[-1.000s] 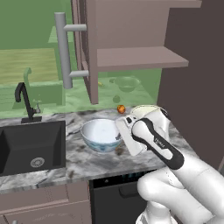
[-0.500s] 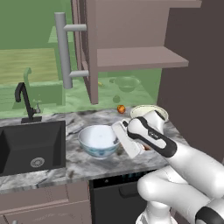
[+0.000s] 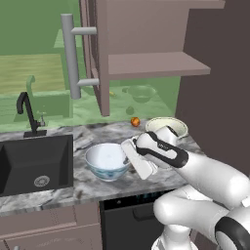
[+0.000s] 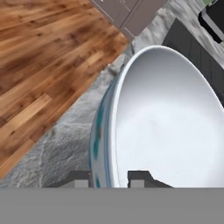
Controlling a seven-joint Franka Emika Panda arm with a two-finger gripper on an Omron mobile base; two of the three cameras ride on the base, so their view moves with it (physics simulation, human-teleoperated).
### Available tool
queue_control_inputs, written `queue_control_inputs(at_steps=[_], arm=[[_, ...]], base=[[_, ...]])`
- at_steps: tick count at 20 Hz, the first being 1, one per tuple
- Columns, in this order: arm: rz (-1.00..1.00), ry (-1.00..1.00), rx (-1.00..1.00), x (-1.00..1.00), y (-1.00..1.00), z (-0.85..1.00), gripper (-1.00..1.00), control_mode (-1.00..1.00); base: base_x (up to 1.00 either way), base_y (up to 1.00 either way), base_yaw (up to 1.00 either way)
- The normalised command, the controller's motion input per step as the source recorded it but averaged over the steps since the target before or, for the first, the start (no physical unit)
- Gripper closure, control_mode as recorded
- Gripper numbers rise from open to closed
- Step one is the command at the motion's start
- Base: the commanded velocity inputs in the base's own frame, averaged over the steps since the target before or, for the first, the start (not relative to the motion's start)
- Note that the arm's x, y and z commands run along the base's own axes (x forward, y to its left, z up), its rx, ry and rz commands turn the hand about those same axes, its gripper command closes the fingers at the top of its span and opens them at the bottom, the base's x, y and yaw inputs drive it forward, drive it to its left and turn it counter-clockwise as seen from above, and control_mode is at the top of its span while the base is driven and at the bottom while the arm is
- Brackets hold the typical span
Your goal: Pick both bowls and place them on the counter. Then place the chicken drumstick in one bowl and place the carrot in the other bowl.
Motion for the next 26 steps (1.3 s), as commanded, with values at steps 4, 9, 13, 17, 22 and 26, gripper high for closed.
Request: queue_control_inputs(at_steps=[4, 9, 13, 17, 22, 26], arm=[[0.00, 0.00, 0.00, 0.00, 0.08, -0.18, 1.00, -1.00], [0.00, 0.00, 0.00, 0.00, 0.01, -0.08, 1.00, -1.00], [0.00, 0.00, 0.00, 0.00, 0.00, -0.03, -1.00, -1.00], [0.00, 0.00, 0.00, 0.00, 0.00, 0.00, -1.00, -1.00], [0.00, -0.01, 0.00, -0.08, 0.00, 0.04, -1.00, -1.00], [-0.01, 0.00, 0.00, -0.18, -0.04, 0.27, -1.00, -1.00]], base=[[0.00, 0.00, 0.00], [0.00, 0.00, 0.00], [0.00, 0.00, 0.00], [0.00, 0.00, 0.00], [0.00, 0.00, 0.00], [0.00, 0.00, 0.00]])
